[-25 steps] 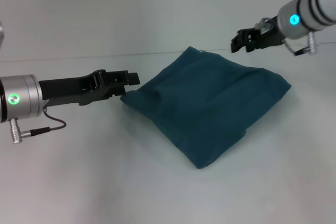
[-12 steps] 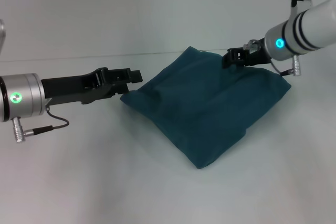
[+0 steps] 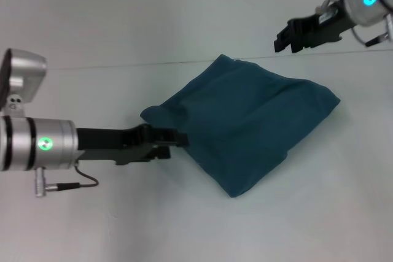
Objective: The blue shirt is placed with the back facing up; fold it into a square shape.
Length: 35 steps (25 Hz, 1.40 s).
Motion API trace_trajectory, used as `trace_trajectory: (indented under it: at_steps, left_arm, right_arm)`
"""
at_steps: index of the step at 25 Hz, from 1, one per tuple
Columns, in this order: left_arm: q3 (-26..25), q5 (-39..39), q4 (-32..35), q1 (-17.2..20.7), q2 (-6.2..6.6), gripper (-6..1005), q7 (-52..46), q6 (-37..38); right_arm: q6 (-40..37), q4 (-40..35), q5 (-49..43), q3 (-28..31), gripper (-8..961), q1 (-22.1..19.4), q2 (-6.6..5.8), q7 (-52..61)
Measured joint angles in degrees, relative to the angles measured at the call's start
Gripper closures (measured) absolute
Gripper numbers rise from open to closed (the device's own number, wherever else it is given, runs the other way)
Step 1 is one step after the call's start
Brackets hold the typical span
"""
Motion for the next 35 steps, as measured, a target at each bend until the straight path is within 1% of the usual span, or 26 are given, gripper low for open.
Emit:
trace_trajectory:
  at_steps: [2,4,5,7,12,13,14,23,28,35]
  left_arm:
    - [1.2,-0.7,-1.2,-0.4,-0.23,405,-0.2,-1.1]
    - [2.4,-1.0,-3.1,-1.1,-0.25,405,-0.2,-2.8]
    - [3.0,-1.2,-4.1,-1.5,-0.25,405,0.1,-3.8]
    - [4.1,-1.5,-5.9,-2.3,-0.23,405,0.7,-6.2]
    - [4.7,-2.9,-9.3,-4.3,-0.04,320,0.8,-12.5]
    - [4.7,-2.9,-9.3,-4.3,-0.04,308,0.8,-12.5]
    - [4.7,-3.0,-11.0,-5.0,0.09,295,-0.7,-15.8]
    - [5.1,-3.0,-14.9,-6.0,0.02,185,-3.2,-20.9]
    - [5.2,-3.0,-17.5,-7.3,-0.08,192,-3.3,-22.9]
    - [5.1,-3.0,-23.4,-12.2,-0.24,246,-2.9,-27.6]
  right_arm:
    - [-2.4,-0.9,1.9,0.1,559,-0.1,-1.11,-0.1]
    - [-3.7,-1.0,3.2,0.3,559,-0.3,-1.69,-0.5]
    - [-4.1,-1.0,3.5,0.3,559,-0.4,-1.79,-0.8]
    - [-4.4,-1.0,3.7,0.3,559,-0.4,-1.71,-1.3]
    - [-4.3,-0.9,4.0,0.3,559,-0.5,-1.36,-1.9]
    - [-4.3,-0.9,4.0,0.3,559,-0.5,-1.37,-1.9]
    - [-4.3,-0.9,4.0,0.4,559,-0.5,-1.36,-1.9]
    - [-4.5,-0.9,4.1,0.4,560,-0.6,-1.39,-2.0]
    - [-4.4,-0.8,4.1,0.4,560,-0.7,-1.41,-2.1]
    - [-4.2,-0.4,4.1,0.4,560,-0.7,-1.41,-2.5]
